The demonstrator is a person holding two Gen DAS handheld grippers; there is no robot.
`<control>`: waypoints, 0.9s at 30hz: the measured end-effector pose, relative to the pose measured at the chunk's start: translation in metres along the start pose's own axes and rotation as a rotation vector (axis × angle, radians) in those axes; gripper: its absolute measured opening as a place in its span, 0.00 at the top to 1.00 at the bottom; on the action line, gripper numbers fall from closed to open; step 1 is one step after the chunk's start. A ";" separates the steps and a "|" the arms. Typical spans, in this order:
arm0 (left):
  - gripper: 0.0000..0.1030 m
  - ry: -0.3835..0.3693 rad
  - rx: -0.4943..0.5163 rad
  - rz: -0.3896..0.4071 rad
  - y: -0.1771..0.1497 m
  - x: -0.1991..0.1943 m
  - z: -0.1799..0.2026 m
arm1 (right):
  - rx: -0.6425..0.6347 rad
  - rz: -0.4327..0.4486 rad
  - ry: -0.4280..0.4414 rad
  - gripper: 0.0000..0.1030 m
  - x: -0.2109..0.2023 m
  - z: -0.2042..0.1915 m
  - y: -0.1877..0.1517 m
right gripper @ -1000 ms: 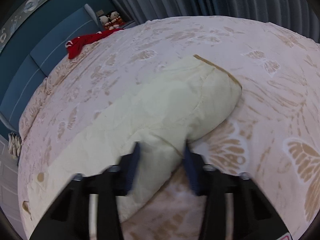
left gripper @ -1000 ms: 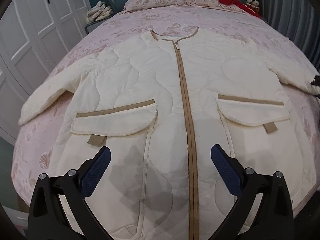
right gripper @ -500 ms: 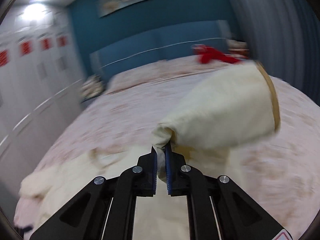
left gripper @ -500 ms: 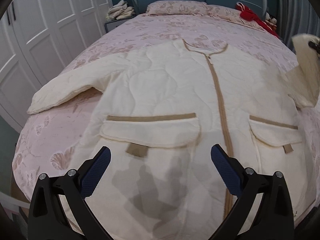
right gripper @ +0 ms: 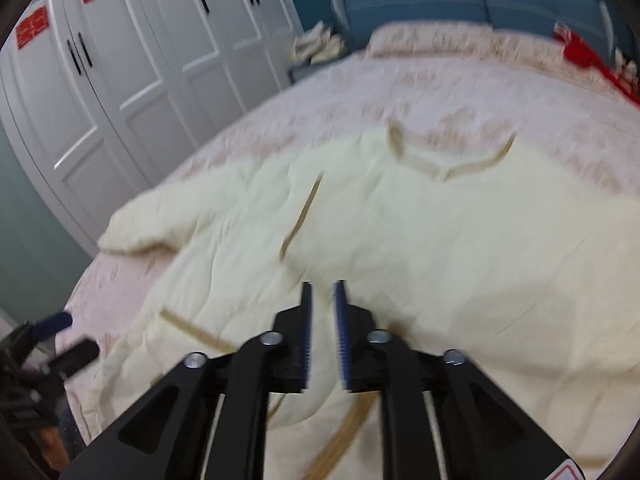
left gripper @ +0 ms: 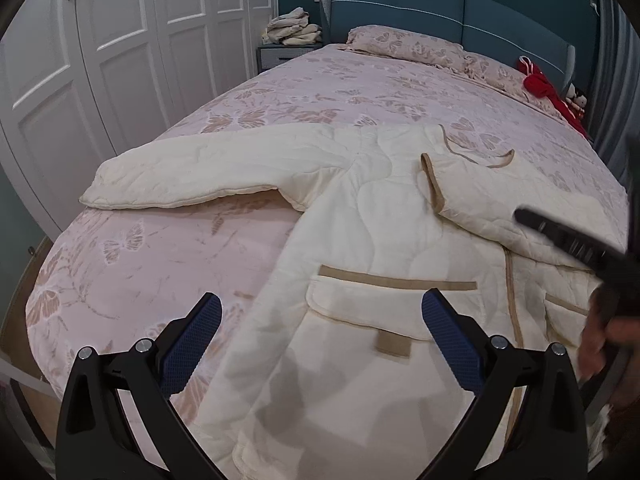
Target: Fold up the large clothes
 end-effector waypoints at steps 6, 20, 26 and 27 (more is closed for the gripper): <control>0.05 -0.125 -0.077 -0.040 0.011 0.021 0.000 | 0.102 0.053 -0.002 0.51 -0.038 -0.006 -0.033; 0.13 -0.488 -0.306 -0.245 0.060 0.140 0.096 | 0.420 0.139 -0.218 0.42 -0.131 0.129 -0.084; 0.85 -0.551 -0.373 -0.286 0.064 0.149 0.096 | 0.595 0.202 -0.207 0.41 -0.137 0.179 -0.088; 0.85 -0.548 -0.357 -0.266 0.067 0.146 0.092 | 0.628 0.216 -0.201 0.41 -0.138 0.188 -0.087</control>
Point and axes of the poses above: each gripper's, at about its wrist camera, not at the fingertips, and x roughly the way its jaws point, z to its right, y to its top, the point moved 3 cm from there along x, roughly the way its jaws point, and after that the axes turned 1 degree about z, right-handed, at the moved point
